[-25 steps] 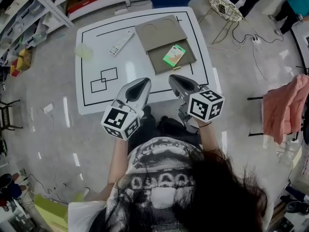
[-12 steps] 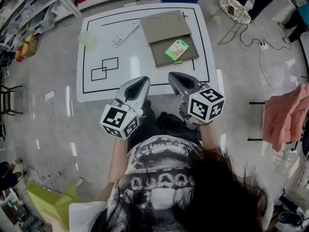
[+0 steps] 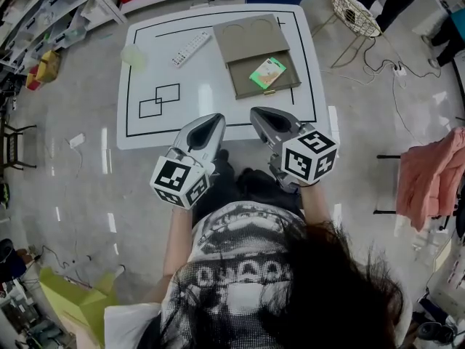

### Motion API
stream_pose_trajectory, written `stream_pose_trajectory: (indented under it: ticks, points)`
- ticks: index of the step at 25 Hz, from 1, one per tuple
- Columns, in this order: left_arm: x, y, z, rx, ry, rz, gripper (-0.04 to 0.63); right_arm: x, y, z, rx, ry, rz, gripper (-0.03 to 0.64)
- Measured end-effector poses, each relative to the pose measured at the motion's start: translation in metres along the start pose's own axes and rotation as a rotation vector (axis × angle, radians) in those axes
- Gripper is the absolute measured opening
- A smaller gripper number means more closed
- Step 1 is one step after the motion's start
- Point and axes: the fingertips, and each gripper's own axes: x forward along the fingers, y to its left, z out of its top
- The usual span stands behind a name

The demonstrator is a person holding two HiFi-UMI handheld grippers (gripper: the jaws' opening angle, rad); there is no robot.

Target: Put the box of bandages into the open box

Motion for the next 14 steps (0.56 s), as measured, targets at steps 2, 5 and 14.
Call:
stream_pose_trajectory:
  ticks: [2,5,14]
  points:
    - [-0.0022,0.0,0.0004,0.0,-0.003,0.004,0.0,0.0001,0.0019,-0.0008,-0.002,0.003,0.003,-0.003]
    - [-0.0052,0.0009,-0.0001,-0.002,-0.006,0.01,0.0,0.0009,0.0043,-0.0026,-0.004,0.007,0.007,-0.003]
    - [-0.0094,0.0048,-0.0017,-0.003,-0.008,0.018,0.0,0.0051,0.0087,-0.0058,-0.013,0.019,0.018,-0.003]
